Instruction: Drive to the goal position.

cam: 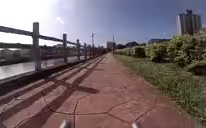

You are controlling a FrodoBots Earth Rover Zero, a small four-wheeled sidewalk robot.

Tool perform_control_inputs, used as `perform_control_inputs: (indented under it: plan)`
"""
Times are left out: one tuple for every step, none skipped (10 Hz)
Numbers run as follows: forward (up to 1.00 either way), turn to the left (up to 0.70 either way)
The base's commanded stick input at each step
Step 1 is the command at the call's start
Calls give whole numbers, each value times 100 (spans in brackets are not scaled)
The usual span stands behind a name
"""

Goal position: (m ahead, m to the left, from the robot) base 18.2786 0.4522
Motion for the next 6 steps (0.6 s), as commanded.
perform_control_inputs:
  plan:
    - [50,0]
    - [50,0]
    - [50,0]
    - [50,0]
    - [50,0]
    - [50,0]
